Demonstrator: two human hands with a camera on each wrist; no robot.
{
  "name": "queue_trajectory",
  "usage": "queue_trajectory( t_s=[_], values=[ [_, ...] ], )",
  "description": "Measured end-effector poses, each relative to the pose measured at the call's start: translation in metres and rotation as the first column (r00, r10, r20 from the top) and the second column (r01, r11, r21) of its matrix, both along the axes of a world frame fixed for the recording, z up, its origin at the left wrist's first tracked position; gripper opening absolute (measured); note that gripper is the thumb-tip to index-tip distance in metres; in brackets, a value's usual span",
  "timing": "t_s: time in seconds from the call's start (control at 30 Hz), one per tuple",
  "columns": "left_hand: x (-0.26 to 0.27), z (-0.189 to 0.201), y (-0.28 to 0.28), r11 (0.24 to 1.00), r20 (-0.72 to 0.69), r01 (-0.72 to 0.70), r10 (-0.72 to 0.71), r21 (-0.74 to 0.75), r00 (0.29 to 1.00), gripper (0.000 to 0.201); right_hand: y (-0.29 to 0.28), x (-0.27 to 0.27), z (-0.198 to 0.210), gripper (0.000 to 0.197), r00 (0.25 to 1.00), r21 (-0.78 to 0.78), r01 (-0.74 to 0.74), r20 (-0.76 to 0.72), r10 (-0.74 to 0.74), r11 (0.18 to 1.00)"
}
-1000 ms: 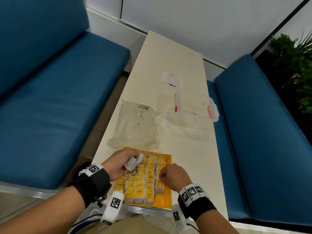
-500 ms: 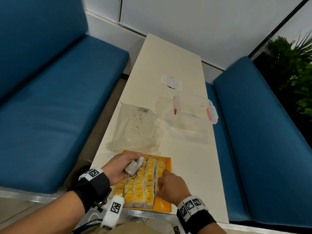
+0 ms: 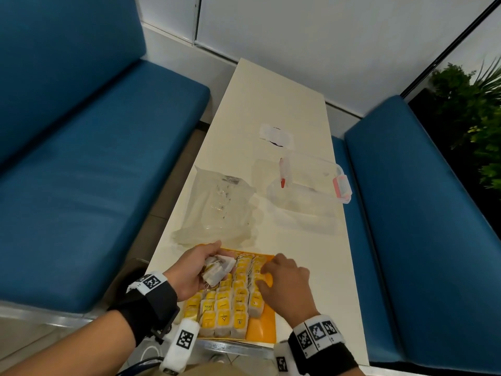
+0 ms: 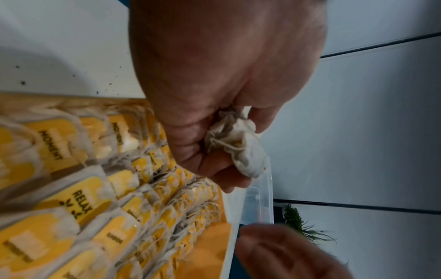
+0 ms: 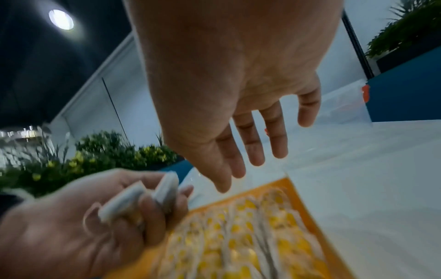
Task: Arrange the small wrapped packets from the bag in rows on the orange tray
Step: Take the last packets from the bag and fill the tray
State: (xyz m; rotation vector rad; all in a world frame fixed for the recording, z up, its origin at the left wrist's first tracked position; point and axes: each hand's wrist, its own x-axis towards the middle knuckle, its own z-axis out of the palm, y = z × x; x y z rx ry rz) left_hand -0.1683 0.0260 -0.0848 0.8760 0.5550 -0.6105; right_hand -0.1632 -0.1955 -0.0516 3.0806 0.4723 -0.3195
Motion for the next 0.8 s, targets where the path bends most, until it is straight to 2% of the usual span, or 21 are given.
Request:
queue_trajectory(
  t_s=[0.07, 0.13, 0.17, 0.23, 0.43, 0.53, 0.6, 0.67, 0.73, 0.8],
  values=[
    [0.001, 0.0, -0.002, 1.0, 0.019, 0.022, -0.022, 0.013, 1.0, 0.049, 0.008, 0.008, 0.015, 0.024, 0.998, 0.259, 0.066, -0.017, -0.064, 0.964],
    [0.001, 0.003, -0.006, 0.998, 0.037, 0.048, -0.049, 0.038, 0.998, 0.048, 0.021, 0.015, 0.028, 0.024, 0.982, 0.522, 0.18, -0.147, -0.12, 0.834],
    [0.001, 0.004, -0.008, 0.997, 0.052, 0.055, -0.058, 0.056, 0.997, 0.047, 0.029, 0.018, 0.033, 0.027, 0.968, 0.586, 0.235, -0.212, -0.133, 0.775],
    [0.001, 0.008, -0.011, 0.994, 0.084, 0.064, -0.072, 0.089, 0.994, 0.047, 0.041, 0.022, 0.039, 0.027, 0.952, 0.608, 0.274, -0.28, -0.123, 0.745],
    [0.002, 0.012, -0.011, 0.991, 0.125, 0.086, -0.098, 0.1, 0.987, 0.061, 0.059, 0.024, 0.027, 0.009, 0.953, 0.561, 0.232, -0.295, -0.07, 0.794],
    [0.001, 0.01, -0.006, 0.996, 0.136, 0.078, -0.083, 0.042, 0.987, 0.054, 0.057, 0.026, 0.023, 0.005, 0.953, 0.578, 0.253, -0.289, -0.096, 0.776],
    [-0.001, 0.008, -0.003, 0.997, 0.168, 0.081, -0.083, 0.017, 0.982, 0.045, 0.055, 0.027, 0.023, 0.007, 0.945, 0.622, 0.303, -0.293, -0.144, 0.722],
    [-0.004, 0.005, -0.001, 0.994, 0.226, 0.1, -0.107, 0.043, 0.968, 0.036, 0.054, 0.027, 0.025, 0.013, 0.923, 0.688, 0.376, -0.334, -0.189, 0.621],
    [-0.005, 0.002, 0.0, 0.991, 0.246, 0.117, -0.129, 0.063, 0.961, 0.025, 0.053, 0.026, 0.03, 0.019, 0.901, 0.736, 0.424, -0.402, -0.164, 0.528],
    [-0.005, 0.0, 0.002, 0.993, 0.225, 0.113, -0.119, 0.04, 0.967, 0.017, 0.051, 0.024, 0.035, 0.026, 0.893, 0.759, 0.425, -0.442, -0.089, 0.494]
  ],
)
